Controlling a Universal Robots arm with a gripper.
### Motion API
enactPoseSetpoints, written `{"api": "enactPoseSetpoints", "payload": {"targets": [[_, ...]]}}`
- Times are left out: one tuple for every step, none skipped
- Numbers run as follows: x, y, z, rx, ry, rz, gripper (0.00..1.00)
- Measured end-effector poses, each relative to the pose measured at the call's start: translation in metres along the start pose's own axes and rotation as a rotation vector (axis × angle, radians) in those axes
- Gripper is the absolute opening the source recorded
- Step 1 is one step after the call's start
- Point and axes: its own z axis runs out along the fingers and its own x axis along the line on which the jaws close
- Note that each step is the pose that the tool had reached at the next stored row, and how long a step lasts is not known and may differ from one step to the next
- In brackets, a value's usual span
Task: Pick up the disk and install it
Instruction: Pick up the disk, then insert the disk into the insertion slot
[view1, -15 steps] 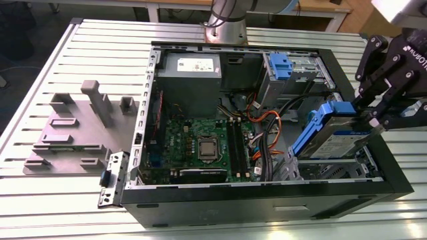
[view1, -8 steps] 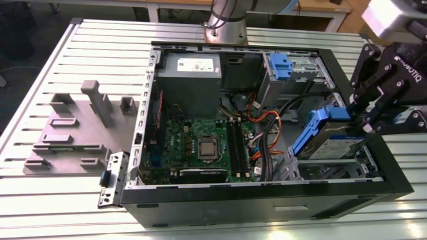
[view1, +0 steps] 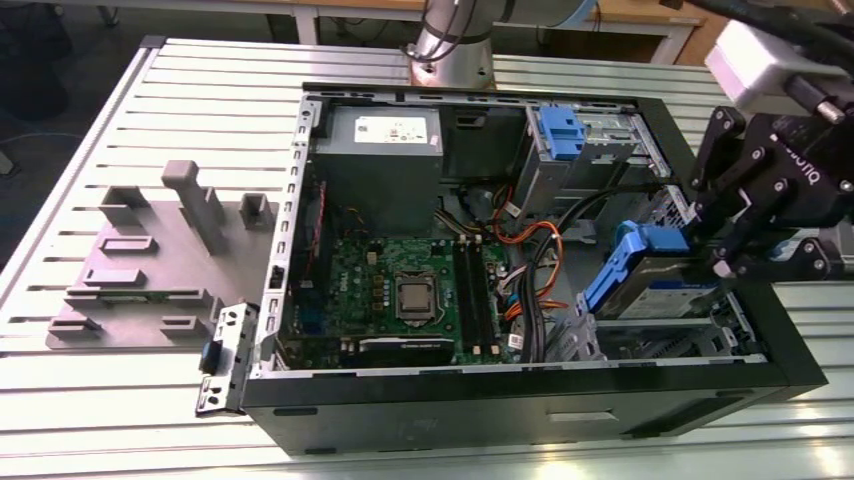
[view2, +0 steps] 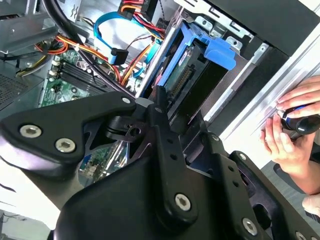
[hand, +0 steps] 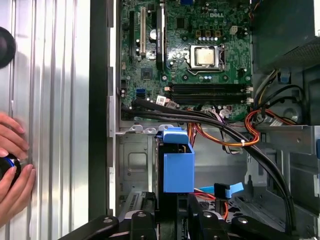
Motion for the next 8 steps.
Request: {"api": "enactPoseSetpoints", "payload": {"targets": [[0.0000,-0.0001,0.0017,0.0000,0.0001,0.000,0.35],[0.0001,-0.0002,0.0035,0.0000,0.0002,0.000,0.35],[0.0001,-0.0003,0.0054,0.0000,0.0001,0.000,0.35],[0.0001,-0.0004,0.0072,0.0000,0.0000,0.000,0.35],[0.0002,-0.0004,0.0089,0.0000,0.0000,0.000,0.35],[0.0002,-0.0005,0.0107,0.0000,0.0001,0.000,0.35],[0.0002,-0.0006,0.0127,0.0000,0.0001,0.000,0.35],[0.0003,-0.0007,0.0145,0.0000,0.0002,0.000,0.35]]}}
